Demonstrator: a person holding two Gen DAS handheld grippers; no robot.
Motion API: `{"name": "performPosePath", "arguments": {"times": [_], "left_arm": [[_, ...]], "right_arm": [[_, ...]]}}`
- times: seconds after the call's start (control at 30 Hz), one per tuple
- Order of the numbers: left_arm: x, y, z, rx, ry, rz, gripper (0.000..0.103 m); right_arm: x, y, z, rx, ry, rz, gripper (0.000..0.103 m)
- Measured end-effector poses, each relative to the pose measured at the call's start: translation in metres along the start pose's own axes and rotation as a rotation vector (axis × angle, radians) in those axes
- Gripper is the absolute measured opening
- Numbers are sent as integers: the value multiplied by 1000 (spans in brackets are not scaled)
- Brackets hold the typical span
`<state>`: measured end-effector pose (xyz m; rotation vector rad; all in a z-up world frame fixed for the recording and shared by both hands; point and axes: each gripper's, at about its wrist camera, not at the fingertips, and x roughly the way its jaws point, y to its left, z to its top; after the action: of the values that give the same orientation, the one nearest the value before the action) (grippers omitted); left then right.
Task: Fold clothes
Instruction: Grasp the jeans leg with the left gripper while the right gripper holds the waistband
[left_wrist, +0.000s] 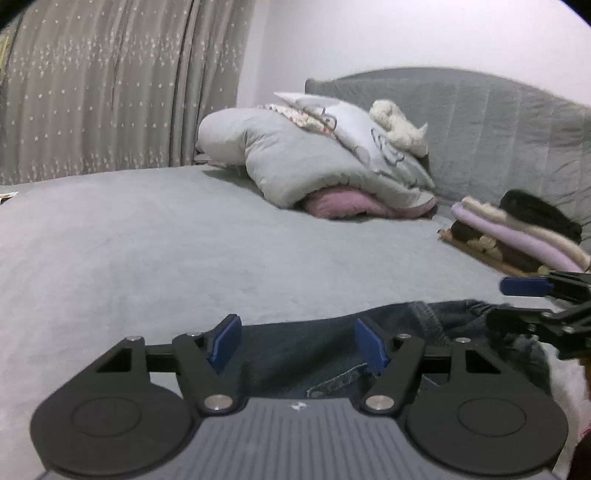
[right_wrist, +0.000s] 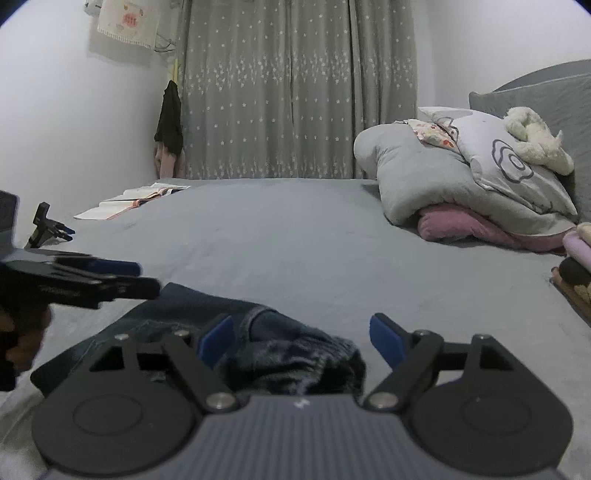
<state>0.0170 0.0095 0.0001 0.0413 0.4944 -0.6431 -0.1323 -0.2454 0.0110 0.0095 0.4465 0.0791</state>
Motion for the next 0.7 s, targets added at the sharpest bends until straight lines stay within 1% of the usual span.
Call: {"name": "performPosePath", "arguments": {"times": [0.1, 0.17, 0.27, 0.33, 0.4, 0.47, 0.7], "left_arm": [[14, 3, -3, -2, 41, 30, 65], [21, 10, -7, -31, 66, 31, 66], [26, 18, -14, -63, 76, 22, 69], [28, 18, -18, -56, 80, 32, 75], [34, 20, -24, -61, 85, 48, 80], [36, 23, -25, -95, 89, 52, 83], [33, 25, -24, -135, 106, 70, 86]], "right_arm": [[7, -11, -9, 32, 41, 6, 86], [13, -19, -14, 50, 65, 14, 90], [18, -25, -22, 50, 87, 24, 94], [22, -30, -26, 79, 102, 30, 100], [29, -40, -31, 165, 127, 58, 100], [34, -46, -35, 208, 140, 76, 102], [37, -50, -34, 231, 160, 72, 102]]}}
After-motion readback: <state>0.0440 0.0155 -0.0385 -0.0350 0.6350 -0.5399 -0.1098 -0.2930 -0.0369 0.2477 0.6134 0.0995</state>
